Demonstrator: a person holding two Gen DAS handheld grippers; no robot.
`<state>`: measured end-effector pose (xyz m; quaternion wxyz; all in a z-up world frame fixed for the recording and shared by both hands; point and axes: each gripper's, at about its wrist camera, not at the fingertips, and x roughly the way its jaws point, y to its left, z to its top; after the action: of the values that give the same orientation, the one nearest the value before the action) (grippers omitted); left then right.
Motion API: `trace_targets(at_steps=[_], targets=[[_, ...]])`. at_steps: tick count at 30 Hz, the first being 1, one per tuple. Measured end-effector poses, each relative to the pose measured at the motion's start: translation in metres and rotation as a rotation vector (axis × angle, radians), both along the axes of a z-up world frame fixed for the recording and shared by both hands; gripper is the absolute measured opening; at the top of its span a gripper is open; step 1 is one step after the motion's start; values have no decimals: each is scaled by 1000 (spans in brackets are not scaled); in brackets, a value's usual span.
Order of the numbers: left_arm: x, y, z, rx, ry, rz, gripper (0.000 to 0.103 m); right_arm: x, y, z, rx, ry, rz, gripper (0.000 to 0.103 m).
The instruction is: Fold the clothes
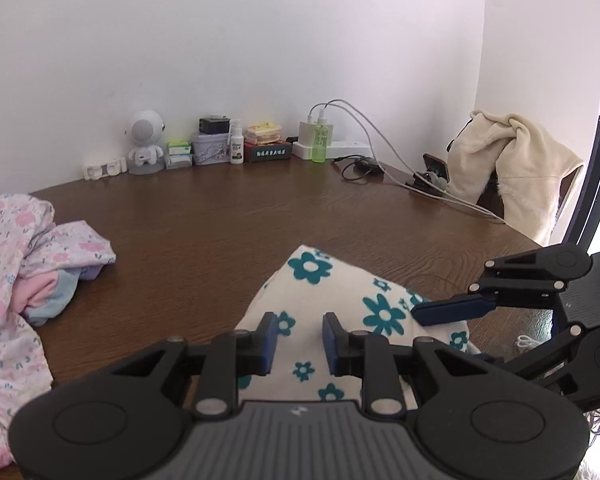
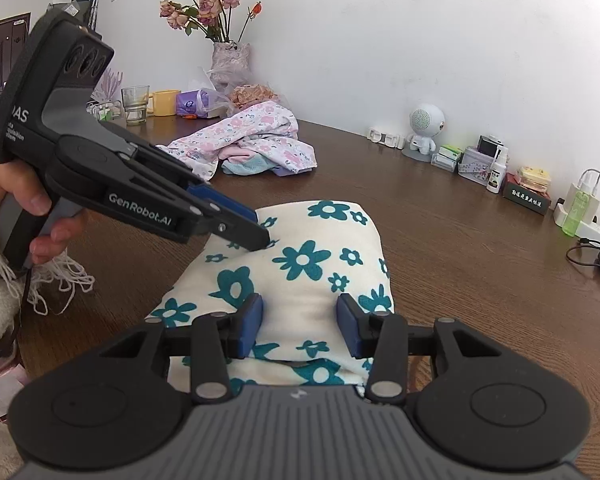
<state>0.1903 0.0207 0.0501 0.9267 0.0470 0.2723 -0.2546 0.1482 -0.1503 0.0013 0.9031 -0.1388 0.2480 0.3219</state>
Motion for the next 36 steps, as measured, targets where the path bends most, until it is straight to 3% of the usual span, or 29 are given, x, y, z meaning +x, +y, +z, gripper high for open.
trace_targets(at_steps=[3, 8, 15, 20, 26, 33, 36], targets=[[11, -23, 11, 37, -14, -87, 24, -1, 2, 1, -13, -5, 2, 42], [34, -53, -2, 188, 36, -140, 23, -5, 4, 1, -67, -38, 40, 42], [18, -42, -10, 174, 57, -105, 22, 11, -11, 9, -142, -22, 218, 42], [-1, -37, -14, 161, 64, -63, 22, 31, -25, 21, -218, 24, 331, 49], [-24, -41, -20, 120, 48, 23, 20, 41, -47, 22, -174, 95, 341, 49], [-22, -43, -13, 114, 66, 57, 20, 43, -51, 26, -150, 96, 334, 52], [-33, -34, -3, 38, 22, 99, 35, 41, -61, 34, -69, 116, 287, 59]])
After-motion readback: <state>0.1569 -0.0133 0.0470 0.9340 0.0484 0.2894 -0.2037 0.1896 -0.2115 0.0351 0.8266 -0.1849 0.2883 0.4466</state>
